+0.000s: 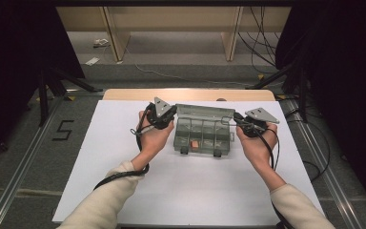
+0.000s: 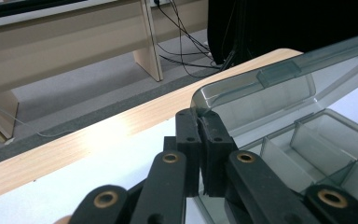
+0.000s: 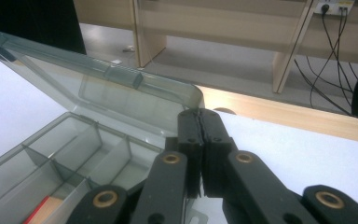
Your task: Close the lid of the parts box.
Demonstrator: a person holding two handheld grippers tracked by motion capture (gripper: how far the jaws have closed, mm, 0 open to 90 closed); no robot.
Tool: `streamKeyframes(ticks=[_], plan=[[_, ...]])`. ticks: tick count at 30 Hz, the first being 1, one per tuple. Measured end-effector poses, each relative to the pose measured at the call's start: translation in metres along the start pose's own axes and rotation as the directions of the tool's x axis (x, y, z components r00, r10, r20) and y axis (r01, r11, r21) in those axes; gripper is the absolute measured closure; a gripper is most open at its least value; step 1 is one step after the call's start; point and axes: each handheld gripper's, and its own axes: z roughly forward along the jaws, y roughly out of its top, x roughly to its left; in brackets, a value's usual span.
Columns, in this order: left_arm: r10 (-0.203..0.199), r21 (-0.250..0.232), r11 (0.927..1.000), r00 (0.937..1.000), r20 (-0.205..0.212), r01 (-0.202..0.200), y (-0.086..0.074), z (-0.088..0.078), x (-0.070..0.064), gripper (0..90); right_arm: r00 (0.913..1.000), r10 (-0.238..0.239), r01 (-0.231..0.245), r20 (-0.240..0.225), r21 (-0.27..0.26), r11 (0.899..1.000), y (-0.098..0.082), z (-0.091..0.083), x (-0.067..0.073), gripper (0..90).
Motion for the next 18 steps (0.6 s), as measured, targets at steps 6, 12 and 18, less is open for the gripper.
streamKeyframes(ticks=[6, 12, 18], plan=[[0.012, -0.004, 0.9999, 0.9999, 0.006, -0.012, -0.006, -0.005, -0.002, 87.1, 0.9999, -0.009, 0.009, -0.006, 0.001, 1.000, -0.006, -0.005, 0.003, 89.0], [0.053, -0.004, 0.9986, 0.9985, 0.014, -0.052, -0.013, -0.010, -0.004, 86.8, 0.9997, -0.019, 0.019, -0.016, 0.006, 1.000, -0.013, -0.011, 0.005, 89.2], [0.080, -0.001, 0.9968, 0.9964, 0.027, -0.080, -0.020, -0.015, -0.006, 86.3, 0.9988, -0.041, 0.041, -0.026, 0.015, 0.999, -0.020, -0.015, 0.006, 89.3]])
